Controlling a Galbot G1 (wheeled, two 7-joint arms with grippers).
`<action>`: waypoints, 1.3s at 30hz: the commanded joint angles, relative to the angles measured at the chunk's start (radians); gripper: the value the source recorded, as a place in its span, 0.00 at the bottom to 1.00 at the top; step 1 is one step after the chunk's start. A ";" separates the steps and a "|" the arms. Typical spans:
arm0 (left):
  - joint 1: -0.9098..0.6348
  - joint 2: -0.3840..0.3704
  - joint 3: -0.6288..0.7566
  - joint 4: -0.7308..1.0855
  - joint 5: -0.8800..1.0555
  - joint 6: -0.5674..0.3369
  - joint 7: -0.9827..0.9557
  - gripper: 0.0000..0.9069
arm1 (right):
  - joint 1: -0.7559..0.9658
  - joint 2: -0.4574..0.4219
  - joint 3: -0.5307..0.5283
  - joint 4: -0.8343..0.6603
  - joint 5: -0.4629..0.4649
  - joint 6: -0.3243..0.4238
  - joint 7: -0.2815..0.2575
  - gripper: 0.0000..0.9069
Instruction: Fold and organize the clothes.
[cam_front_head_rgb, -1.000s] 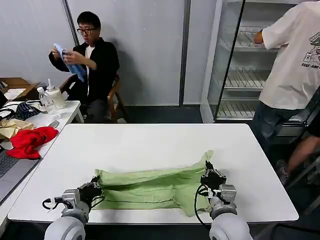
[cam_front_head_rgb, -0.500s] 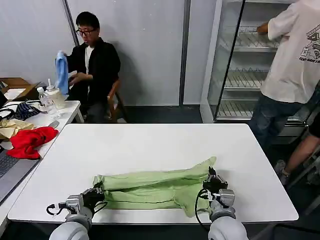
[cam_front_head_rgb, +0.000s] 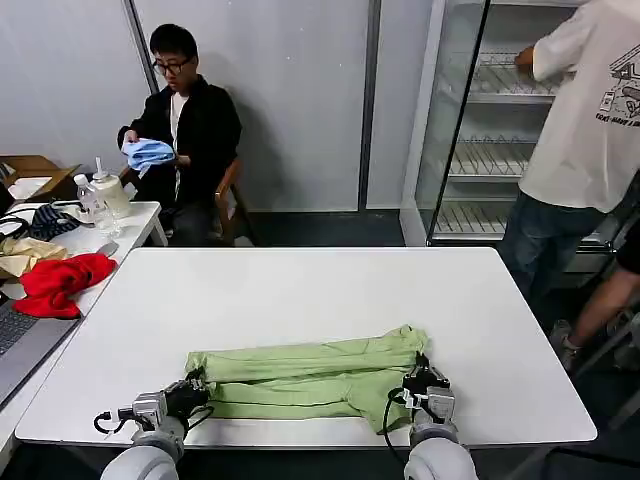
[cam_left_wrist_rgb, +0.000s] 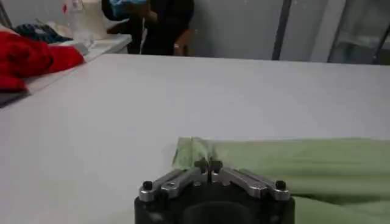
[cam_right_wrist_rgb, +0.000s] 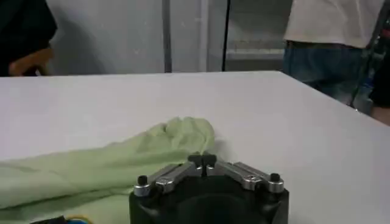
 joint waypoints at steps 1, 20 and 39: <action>-0.014 -0.009 -0.012 -0.012 0.087 -0.036 0.019 1.00 | 0.007 0.012 -0.006 -0.007 -0.029 0.030 0.021 1.00; 0.112 -0.023 -0.054 -0.115 0.064 -0.040 -0.006 1.00 | 0.015 -0.022 0.019 0.115 -0.048 -0.003 0.031 1.00; 0.079 -0.030 -0.036 -0.002 -0.057 -0.077 -0.004 1.00 | 0.009 -0.044 0.048 0.128 -0.032 -0.018 0.039 1.00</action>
